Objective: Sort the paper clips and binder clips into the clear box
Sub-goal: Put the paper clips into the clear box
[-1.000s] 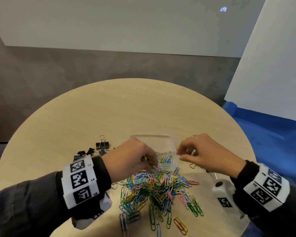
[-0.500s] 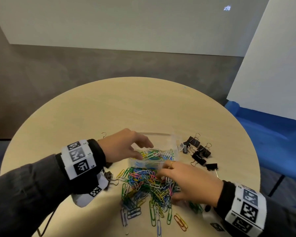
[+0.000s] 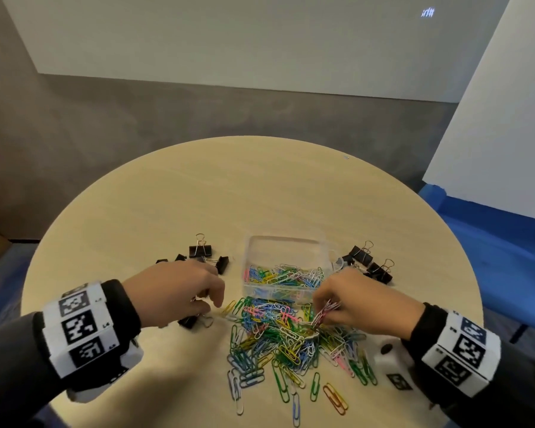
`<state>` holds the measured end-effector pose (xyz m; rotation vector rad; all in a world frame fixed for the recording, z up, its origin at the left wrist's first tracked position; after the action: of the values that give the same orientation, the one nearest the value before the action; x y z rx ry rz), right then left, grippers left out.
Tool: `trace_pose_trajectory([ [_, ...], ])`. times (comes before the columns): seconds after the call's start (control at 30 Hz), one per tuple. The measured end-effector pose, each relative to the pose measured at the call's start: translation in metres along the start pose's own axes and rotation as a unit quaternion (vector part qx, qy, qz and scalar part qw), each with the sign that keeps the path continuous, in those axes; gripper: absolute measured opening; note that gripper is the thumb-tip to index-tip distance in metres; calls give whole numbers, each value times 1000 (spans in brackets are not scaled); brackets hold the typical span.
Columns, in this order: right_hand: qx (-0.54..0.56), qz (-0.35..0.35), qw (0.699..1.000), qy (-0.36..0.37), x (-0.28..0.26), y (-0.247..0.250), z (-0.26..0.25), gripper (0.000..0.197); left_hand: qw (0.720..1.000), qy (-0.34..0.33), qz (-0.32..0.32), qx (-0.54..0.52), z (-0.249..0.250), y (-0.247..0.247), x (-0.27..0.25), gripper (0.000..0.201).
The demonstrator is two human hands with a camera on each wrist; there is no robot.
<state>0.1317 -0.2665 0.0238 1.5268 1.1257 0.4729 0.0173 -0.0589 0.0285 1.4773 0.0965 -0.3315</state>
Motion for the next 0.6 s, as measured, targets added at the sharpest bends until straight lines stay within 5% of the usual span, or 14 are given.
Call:
trace_pose_trajectory([
  [0.13,60,25,998,1,1,24,5,6,999,22,-4,22,-5,2,0,18],
  [0.37,77,181,980,9,11,61,12,6,998,-3,47,-45,25,6,16,39],
  [0.6,7,156,988,-19,-3,39,10,23,996,49,66,-44,41,-7,18,53],
])
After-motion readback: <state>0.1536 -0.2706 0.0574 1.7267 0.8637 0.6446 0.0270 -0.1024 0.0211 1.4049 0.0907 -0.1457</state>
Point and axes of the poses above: each hand's wrist, its own x-axis towards the middle knuckle, its own y-axis out of the back of the hand, z = x × y, the point moved 5 cm from there along x, towards the middle knuckle, and after that the axes turned 4 degrees about -y, right-handed, at the moved point
